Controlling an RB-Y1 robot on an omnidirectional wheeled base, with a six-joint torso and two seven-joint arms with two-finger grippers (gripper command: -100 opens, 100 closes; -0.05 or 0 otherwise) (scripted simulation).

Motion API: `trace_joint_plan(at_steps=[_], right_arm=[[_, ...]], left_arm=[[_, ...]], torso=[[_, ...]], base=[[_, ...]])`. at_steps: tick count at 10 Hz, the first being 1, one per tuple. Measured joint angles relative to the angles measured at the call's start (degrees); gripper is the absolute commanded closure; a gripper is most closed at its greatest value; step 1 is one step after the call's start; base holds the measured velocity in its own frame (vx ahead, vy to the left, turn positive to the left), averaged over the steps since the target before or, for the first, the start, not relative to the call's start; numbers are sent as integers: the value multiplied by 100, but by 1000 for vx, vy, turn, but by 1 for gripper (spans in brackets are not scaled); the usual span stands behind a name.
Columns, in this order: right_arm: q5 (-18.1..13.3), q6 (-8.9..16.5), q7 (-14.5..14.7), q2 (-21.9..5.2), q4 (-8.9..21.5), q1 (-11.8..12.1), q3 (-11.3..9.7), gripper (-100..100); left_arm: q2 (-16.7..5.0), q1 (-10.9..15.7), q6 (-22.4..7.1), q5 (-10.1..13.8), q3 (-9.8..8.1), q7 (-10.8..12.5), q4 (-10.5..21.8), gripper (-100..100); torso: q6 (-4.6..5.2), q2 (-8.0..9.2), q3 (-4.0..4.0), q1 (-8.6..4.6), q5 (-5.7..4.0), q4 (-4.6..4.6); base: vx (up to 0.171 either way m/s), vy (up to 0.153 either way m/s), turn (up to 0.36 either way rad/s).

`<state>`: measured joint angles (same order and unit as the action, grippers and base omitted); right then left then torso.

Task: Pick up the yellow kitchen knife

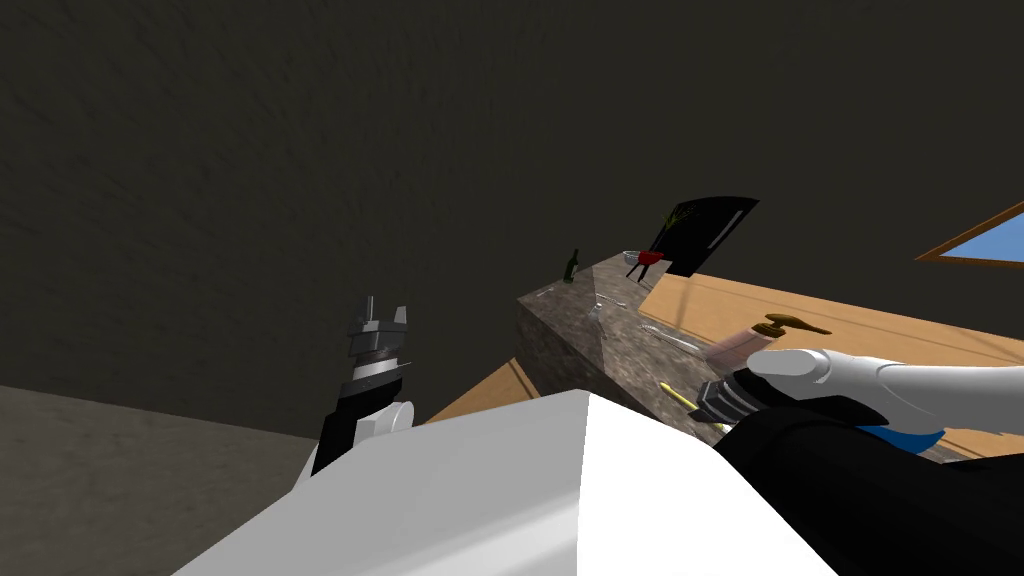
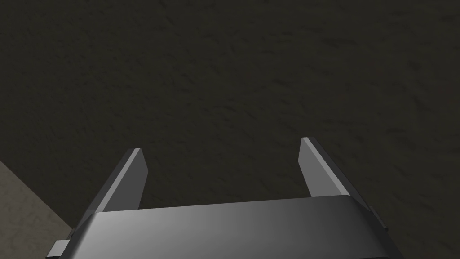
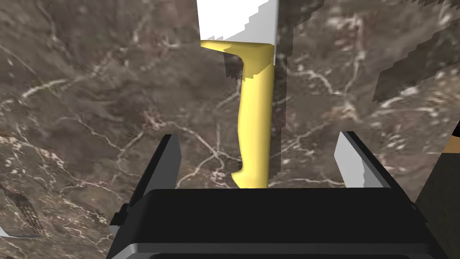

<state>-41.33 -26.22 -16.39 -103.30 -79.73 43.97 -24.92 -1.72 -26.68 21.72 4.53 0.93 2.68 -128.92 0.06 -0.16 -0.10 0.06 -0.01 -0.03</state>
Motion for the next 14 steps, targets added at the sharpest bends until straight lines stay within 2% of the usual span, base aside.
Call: trace_joint_plan(at_steps=[1,2,6,7,11,12,13,14], right_arm=[[12,14,7,-8,-8,12,2,0],[11,13,6,-7,-7,10,2,-100],[-214,94,124,550,279,-135,-181,-100],[-215,94,142,562,288,-134,-186,100],[-217,94,143,557,288,-134,-185,100],[-217,94,144,556,288,-134,-185,0],[-217,95,144,556,288,-134,-185,100],[-161,120,120,449,202,-84,-159,100]], left_arm=[[0,0,0,0,0,0,0,0],[0,0,0,0,0,0,0,0],[0,0,0,0,0,0,0,0],[0,0,0,0,0,0,0,0],[0,0,0,0,0,0,0,0],[0,0,0,0,0,0,0,0],[0,0,0,0,0,0,0,0],[0,0,0,0,0,0,0,0]], torso=[[0,1,1,-3,-1,0],[0,2,1,-4,-1,1],[-1,-9,-5,-13,-6,-2],[-3,-7,-4,-20,-11,-1],[-3,-4,-2,-34,-21,0],[-2,-3,-2,-34,-21,0],[-2,-3,-2,-35,-21,0],[-1,0,0,-33,-19,1]], base=[[0,0,0],[10,-2,66],[26,-11,60],[0,0,0],[0,0,0],[0,0,0],[-11,1,-57],[-23,7,-73]])
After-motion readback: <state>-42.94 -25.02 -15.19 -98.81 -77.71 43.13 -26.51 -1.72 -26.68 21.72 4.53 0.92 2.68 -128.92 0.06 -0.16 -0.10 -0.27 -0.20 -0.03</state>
